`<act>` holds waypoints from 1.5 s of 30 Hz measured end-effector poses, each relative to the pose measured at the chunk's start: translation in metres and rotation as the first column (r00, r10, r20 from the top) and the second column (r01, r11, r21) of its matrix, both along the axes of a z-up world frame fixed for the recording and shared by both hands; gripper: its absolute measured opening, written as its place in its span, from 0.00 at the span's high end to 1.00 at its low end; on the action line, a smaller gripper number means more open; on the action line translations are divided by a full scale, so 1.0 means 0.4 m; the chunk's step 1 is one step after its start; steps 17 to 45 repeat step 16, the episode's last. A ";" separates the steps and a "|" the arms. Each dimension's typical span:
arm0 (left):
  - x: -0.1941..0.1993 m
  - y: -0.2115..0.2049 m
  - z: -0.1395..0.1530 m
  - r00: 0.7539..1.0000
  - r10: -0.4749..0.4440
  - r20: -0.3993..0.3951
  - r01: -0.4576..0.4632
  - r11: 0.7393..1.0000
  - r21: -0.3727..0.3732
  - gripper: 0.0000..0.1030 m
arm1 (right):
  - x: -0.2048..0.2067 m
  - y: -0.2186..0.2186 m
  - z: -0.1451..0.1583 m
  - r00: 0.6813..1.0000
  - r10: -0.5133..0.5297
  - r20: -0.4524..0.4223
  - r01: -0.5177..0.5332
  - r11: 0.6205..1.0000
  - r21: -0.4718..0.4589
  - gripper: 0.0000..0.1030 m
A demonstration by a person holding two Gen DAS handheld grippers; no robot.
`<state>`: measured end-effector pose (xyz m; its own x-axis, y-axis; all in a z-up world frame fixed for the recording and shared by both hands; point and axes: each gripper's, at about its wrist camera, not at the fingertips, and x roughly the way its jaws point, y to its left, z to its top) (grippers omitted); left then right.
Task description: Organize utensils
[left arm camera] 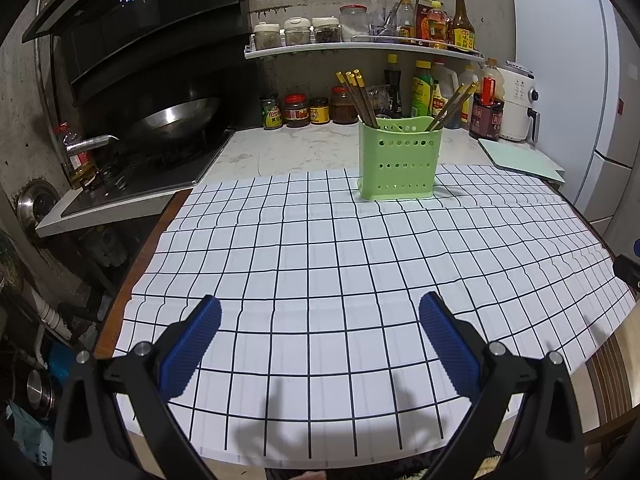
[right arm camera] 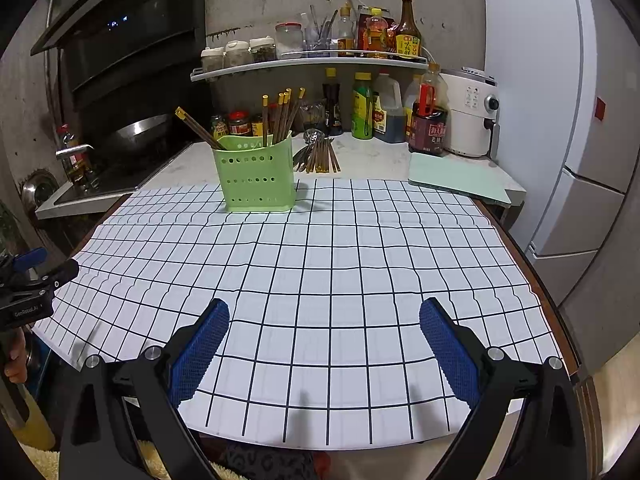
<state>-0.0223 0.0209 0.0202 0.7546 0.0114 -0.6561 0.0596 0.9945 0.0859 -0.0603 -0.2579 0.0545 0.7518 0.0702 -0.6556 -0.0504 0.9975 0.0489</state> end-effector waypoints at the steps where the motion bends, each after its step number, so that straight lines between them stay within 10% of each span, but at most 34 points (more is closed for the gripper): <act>1: 0.000 -0.001 -0.001 1.000 0.000 -0.001 0.000 1.000 0.000 0.06 | 0.000 0.000 0.000 1.000 0.000 -0.001 0.000 1.000 0.000 0.08; 45: 0.124 0.044 -0.077 0.997 0.010 -0.071 -0.012 1.000 -0.025 0.06 | 0.132 -0.054 -0.090 0.996 -0.034 -0.086 0.033 0.999 -0.013 0.07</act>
